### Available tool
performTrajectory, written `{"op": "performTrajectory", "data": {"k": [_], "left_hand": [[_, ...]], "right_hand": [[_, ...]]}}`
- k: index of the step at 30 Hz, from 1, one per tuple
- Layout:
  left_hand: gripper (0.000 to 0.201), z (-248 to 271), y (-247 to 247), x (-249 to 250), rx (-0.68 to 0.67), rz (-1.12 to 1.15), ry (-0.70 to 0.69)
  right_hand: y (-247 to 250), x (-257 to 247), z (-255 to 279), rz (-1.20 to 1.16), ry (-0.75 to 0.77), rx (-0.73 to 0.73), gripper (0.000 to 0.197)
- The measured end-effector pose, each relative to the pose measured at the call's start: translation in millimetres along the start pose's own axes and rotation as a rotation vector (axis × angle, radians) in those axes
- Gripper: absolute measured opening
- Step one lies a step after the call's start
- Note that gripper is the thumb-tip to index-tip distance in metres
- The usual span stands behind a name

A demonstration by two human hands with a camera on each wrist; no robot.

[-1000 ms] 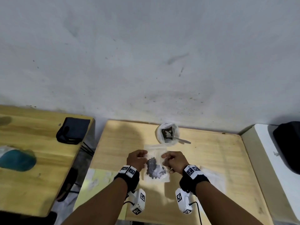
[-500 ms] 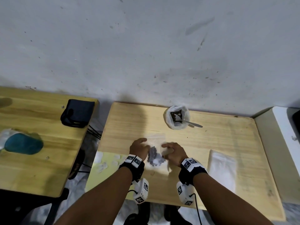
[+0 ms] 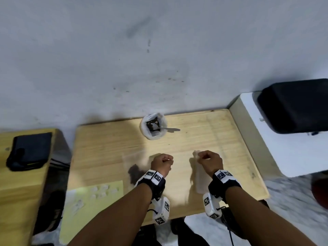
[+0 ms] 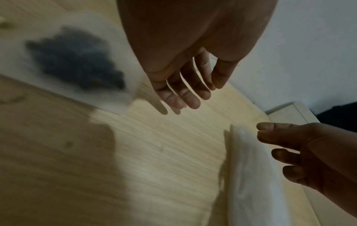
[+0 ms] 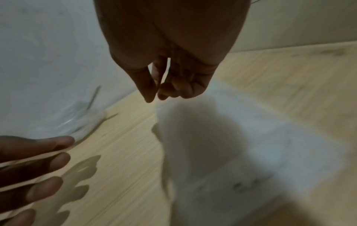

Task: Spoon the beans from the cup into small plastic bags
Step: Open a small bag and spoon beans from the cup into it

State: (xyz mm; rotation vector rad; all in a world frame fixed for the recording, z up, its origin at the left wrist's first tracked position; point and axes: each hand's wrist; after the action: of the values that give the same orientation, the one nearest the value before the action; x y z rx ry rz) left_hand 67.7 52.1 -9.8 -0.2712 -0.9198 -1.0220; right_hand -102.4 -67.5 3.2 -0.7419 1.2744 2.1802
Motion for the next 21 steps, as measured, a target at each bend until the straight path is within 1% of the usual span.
{"op": "performTrajectory", "data": {"k": [2,3,4,7,8,9,11,13,17,19,21], "left_hand": [[0.011,-0.4,-22.6,6.1,-0.052,-0.022,0.021],[0.011,-1.0,-36.7,10.0,-0.079,-0.03,0.028],[0.012,-2.2,-47.2,12.3,-0.1,-0.038,0.033],[0.013,-5.5,-79.2,16.2,-0.129,-0.096,0.033],[0.012,-5.9,-89.9,17.1,-0.132,-0.114,0.037],[0.012,-6.2,-97.2,17.5,-0.129,-0.128,0.038],[0.012,-6.8,-109.1,18.9,-0.122,-0.159,0.034],[0.012,-7.6,-114.3,20.4,-0.098,-0.193,0.019],[0.013,-12.5,-111.0,19.9,-0.055,-0.259,0.003],[0.012,-14.3,-110.1,19.9,-0.052,-0.272,-0.002],[0.012,-15.6,-110.2,20.4,-0.055,-0.268,0.004]], "right_hand": [[19.9,12.7,-6.3,0.016,-0.062,0.061,0.015],[29.4,21.2,-11.1,0.043,-0.101,0.073,0.019],[35.1,27.2,-15.2,0.083,-0.134,0.066,0.028],[43.2,46.5,-27.1,0.149,-0.23,0.02,0.064],[44.6,52.7,-29.1,0.138,-0.244,0.006,0.07],[43.9,55.8,-30.1,0.121,-0.244,-0.004,0.071],[44.0,60.4,-29.8,0.049,-0.228,-0.011,0.062],[46.8,61.8,-30.7,-0.01,-0.193,0.02,0.048],[54.3,62.6,-36.1,-0.029,-0.158,0.069,0.024],[56.2,64.0,-38.8,-0.069,-0.148,0.082,0.02],[56.1,65.6,-40.9,-0.115,-0.141,0.082,0.022]]}}
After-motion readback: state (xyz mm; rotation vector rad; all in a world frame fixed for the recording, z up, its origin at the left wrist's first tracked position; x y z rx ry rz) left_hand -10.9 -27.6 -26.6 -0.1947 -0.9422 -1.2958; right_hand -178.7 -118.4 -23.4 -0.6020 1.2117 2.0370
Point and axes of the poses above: each hand's wrist, its own z-axis away from the middle knuckle, its own y-axis out of the back of the hand, x = y × z, and after that the axes turned 2 degrees about x, right-handed
